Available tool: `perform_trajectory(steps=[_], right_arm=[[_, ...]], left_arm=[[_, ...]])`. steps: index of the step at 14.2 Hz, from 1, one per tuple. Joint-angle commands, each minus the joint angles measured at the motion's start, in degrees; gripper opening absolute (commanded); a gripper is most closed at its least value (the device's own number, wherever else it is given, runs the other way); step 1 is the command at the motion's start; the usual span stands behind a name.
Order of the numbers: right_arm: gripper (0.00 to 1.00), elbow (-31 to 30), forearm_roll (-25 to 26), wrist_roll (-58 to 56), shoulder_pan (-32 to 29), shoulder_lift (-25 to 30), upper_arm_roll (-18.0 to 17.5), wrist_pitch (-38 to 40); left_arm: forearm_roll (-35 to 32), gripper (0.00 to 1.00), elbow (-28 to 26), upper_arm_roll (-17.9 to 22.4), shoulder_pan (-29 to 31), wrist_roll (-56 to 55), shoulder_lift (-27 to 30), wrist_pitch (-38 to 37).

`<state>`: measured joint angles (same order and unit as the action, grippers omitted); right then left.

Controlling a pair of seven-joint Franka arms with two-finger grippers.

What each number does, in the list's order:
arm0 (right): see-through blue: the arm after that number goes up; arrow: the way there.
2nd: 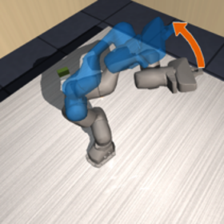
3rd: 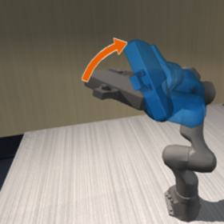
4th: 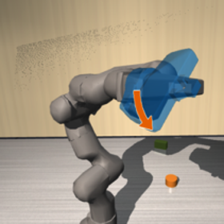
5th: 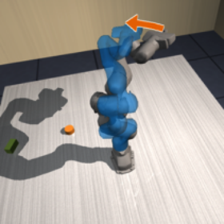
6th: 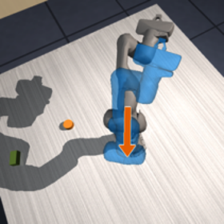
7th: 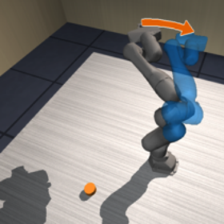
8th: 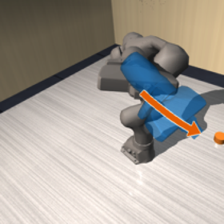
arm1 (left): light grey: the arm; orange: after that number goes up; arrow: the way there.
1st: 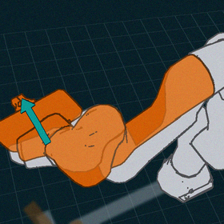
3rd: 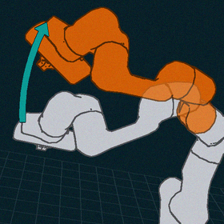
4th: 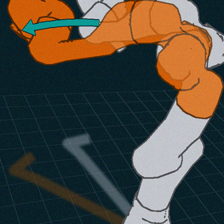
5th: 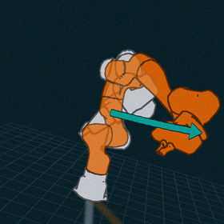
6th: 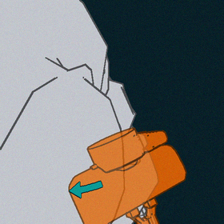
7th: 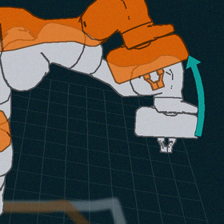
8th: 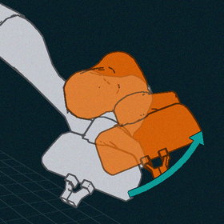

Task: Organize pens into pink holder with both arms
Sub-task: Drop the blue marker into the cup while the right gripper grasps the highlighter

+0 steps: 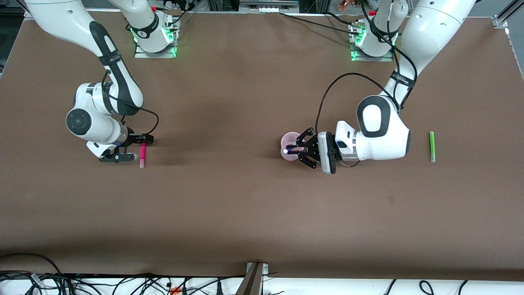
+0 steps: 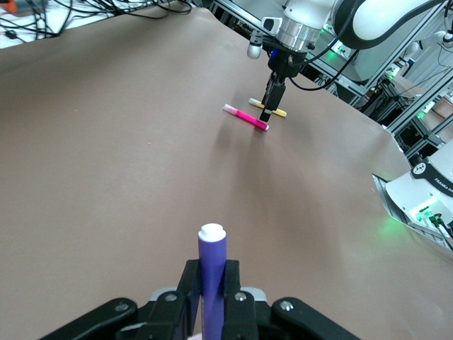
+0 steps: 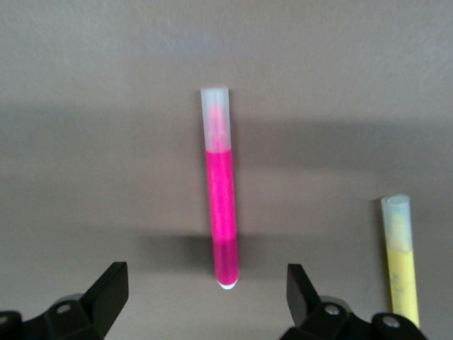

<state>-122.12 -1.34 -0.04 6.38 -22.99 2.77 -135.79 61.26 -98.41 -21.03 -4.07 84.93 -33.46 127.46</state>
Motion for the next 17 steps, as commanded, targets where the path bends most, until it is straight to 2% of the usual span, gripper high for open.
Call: perform_trajectory(steps=[1, 4, 6, 7, 8, 9, 11, 12, 14, 17], right_arm=[[0.98, -1.19, -0.86, -0.31, -0.23, 0.15, -0.22, -1.66], [0.93, -1.19, -0.95, -0.31, -0.32, -0.74, -0.22, -2.55], [0.87, -1.1, -0.86, -0.4, -0.4, -1.35, -0.22, -3.33], [0.83, -1.1, -0.86, -0.4, -0.4, -1.79, -0.22, -3.69], [0.79, -1.1, -0.86, -0.4, -0.4, -1.97, -0.13, -3.86], [0.73, -1.19, -0.86, -0.49, -0.49, -2.14, -0.22, -3.87], [0.55, -1.19, -0.86, -0.66, -0.49, -2.23, -0.22, -3.87], [0.45, -1.28, -0.86, -0.75, -0.49, -2.23, -0.22, -3.87], [0.27, -1.28, -0.86, -1.1, -0.58, -2.32, -0.13, -3.78], [0.08, -1.28, -0.86, -1.1, -0.67, -2.67, -0.13, -3.78]], left_arm=[[1.85, 0.99, 0.15, 0.02, -0.5, 2.52, -0.47, 0.52], [1.23, 1.0, -0.2, 0.11, -0.58, 1.56, 3.38, -0.37], [0.1, 1.0, -1.08, 0.02, -0.85, -4.56, 5.23, -0.72], [-3.13, 1.0, -1.17, 0.02, -0.85, -8.6, 6.46, -0.89], [-8.29, 1.0, -1.26, 0.02, -0.76, -14.9, 8.04, -2.55], [-14.35, 1.0, -1.17, 0.37, -0.42, -23.58, 9.53, -7.44], [-31.11, 1.0, -0.21, 0.64, 0.2, -40.81, 14.01, -16.85], [-37.29, 1.0, -0.12, 0.55, 0.29, -47.85, 15.6, -21.07], [-45.83, 1.0, 0.06, 0.63, 0.2, -56.24, 17.62, -25.49], [-61.73, 1.0, 0.84, 0.9, 0.55, -63.55, 19.91, -27.61]])
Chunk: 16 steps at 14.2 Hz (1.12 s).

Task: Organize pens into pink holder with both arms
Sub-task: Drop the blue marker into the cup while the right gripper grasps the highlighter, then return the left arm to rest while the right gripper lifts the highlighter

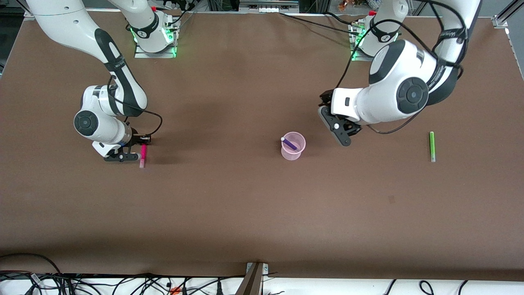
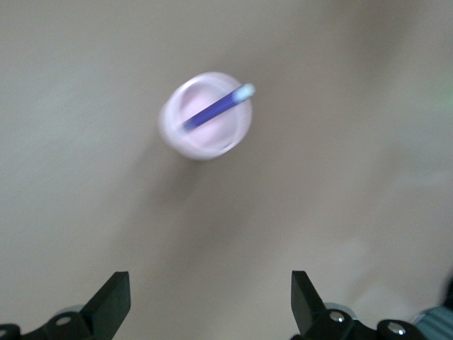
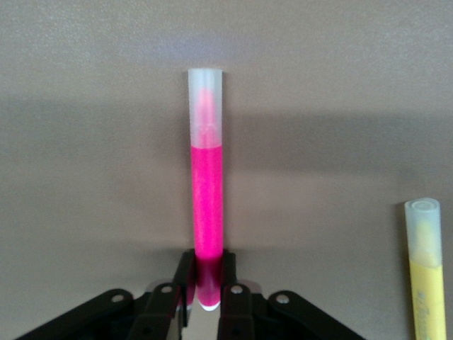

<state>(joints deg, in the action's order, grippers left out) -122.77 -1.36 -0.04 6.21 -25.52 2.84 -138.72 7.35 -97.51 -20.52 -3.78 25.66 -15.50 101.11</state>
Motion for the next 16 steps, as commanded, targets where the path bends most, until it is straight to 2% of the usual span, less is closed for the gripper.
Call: perform_trajectory(steps=[1, 3, 5, 9, 12, 14, 16], right_arm=[[0.07, -0.63, -0.84, -1.11, -0.67, -0.32, -0.21, -0.85], [0.0, -0.54, -0.84, -0.58, -0.67, -0.24, -0.21, -0.5], [0.0, 0.24, -1.71, -0.66, -0.67, 0.38, -0.47, 1.94], [0.0, 9.28, -11.09, -0.23, 0.12, 1.17, -0.56, 19.75], [0.0, 14.82, -17.43, 2.22, 0.3, 0.65, -0.56, 29.71], [0.0, 16.59, -22.43, 7.13, 1.87, 0.38, -0.65, 32.88], [0.0, 17.12, -29.89, 12.23, 3.63, 0.29, -0.65, 34.65]], left_arm=[[-12.05, 1.0, 1.6, 0.48, 0.7, -5.26, 2.14, -1.7], [-14.9, 1.0, 7.04, 1.0, 3.24, -5.36, 1.62, -6.16], [-15.26, 1.0, 12.67, 0.92, 6.14, -5.53, 1.53, -10.21], [-14.83, 1.0, 20.24, 1.7, 9.84, -5.71, 1.62, -14.45], [-13.07, 1.0, 19.64, 6.0, 10.11, -11.74, 4.68, -15.41], [-8.78, 1.0, 14.05, 11.79, 9.68, -18.51, 8.97, -14.46], [-8.14, 1.0, 6.57, 13.57, 9.67, -23.09, 14.86, -8.85]])
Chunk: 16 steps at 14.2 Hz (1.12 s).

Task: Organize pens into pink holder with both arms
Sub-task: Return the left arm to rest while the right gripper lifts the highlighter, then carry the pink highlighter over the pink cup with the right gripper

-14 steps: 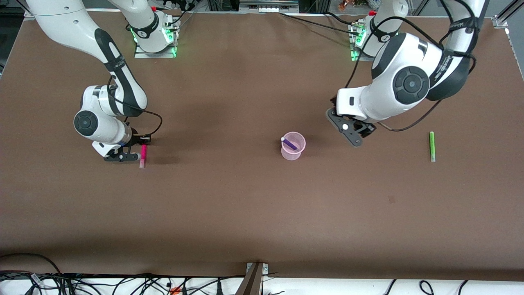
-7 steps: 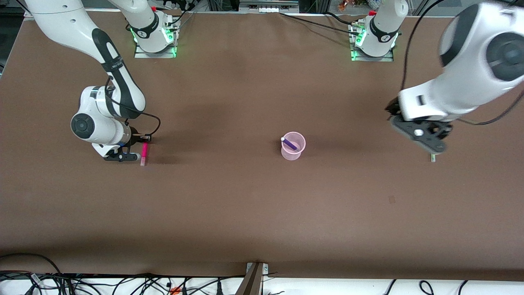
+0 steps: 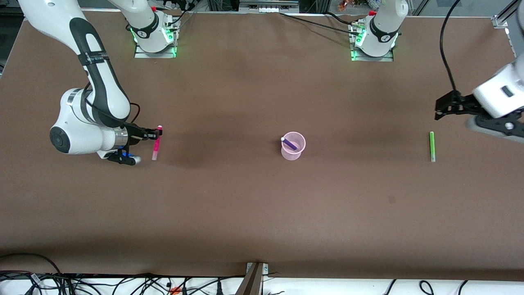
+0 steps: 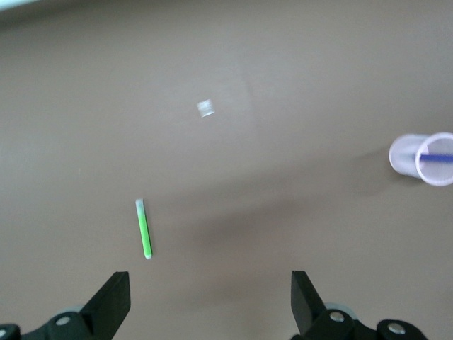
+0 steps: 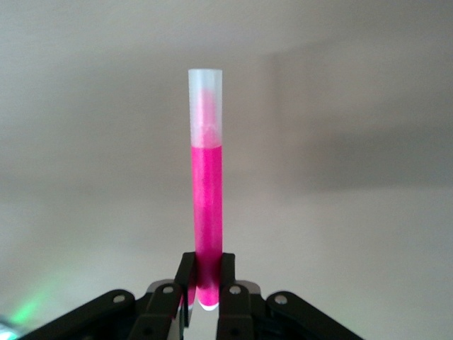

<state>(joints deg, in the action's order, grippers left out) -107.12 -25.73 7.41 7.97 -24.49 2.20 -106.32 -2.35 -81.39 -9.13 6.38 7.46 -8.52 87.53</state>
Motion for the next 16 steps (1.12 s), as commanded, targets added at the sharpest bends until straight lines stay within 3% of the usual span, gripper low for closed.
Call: perform_trajectory(steps=[1, 4, 8, 16], right_arm=[[0.0, 2.18, -9.91, 7.51, 3.09, -0.9, 0.0, 3.38], [0.0, 4.9, -23.18, 17.16, 7.22, -0.91, 0.0, 5.77], [0.0, 7.63, -40.76, 29.21, 13.11, -1.61, 0.0, 2.01], [0.0, 10.43, -74.43, 34.08, 30.68, -4.59, 0.0, -22.76]], left_arm=[[1.64, 1.0, -12.1, 3.84, -0.58, -5.86, 10.0, 6.67], [5.76, 1.0, -13.19, 6.23, -1.02, -4.47, 10.81, 8.27], [5.33, 1.0, -12.92, 6.23, -1.37, 2.29, 10.55, 7.84], [5.33, 1.0, -11.6, 5.53, -0.93, 2.47, 9.49, 6.43]])
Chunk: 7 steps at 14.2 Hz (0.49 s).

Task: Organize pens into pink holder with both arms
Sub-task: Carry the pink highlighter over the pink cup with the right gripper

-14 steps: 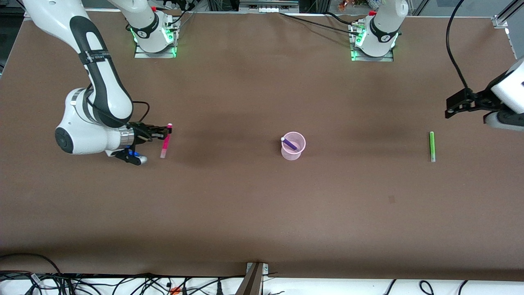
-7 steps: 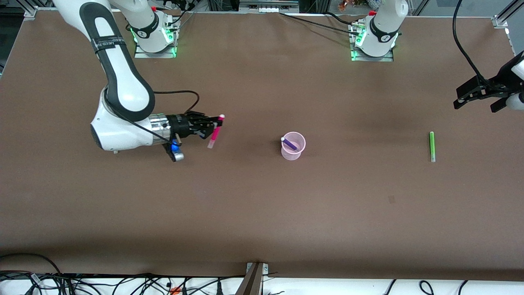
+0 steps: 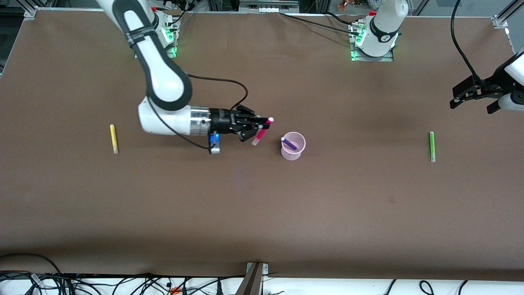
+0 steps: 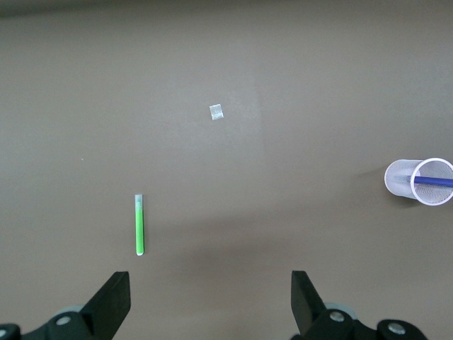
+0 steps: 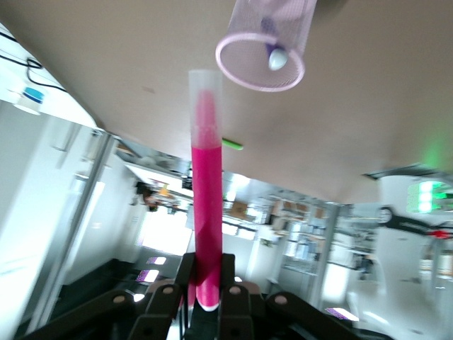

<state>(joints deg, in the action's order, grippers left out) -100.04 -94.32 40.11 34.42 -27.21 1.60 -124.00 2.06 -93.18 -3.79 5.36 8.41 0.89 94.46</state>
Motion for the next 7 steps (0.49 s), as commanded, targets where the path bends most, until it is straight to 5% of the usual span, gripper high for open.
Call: perform_trajectory(steps=[1, 5, 7], right_arm=[[0.0, 4.58, -8.75, 1.37, 6.51, -2.84, 0.6, -8.16], [0.0, 10.64, -22.1, 0.15, 12.15, -8.9, 0.68, -15.74], [0.0, 10.74, -24.67, -2.04, 12.78, -10.67, 0.6, -15.84]], left_arm=[[0.93, 1.0, 0.2, 0.18, 0.09, 1.52, -0.01, -0.5], [0.93, 1.0, 0.2, 0.18, 0.18, 1.61, -0.01, -0.94], [0.93, 1.0, 0.2, 0.1, 0.18, 1.61, -0.01, -0.94]])
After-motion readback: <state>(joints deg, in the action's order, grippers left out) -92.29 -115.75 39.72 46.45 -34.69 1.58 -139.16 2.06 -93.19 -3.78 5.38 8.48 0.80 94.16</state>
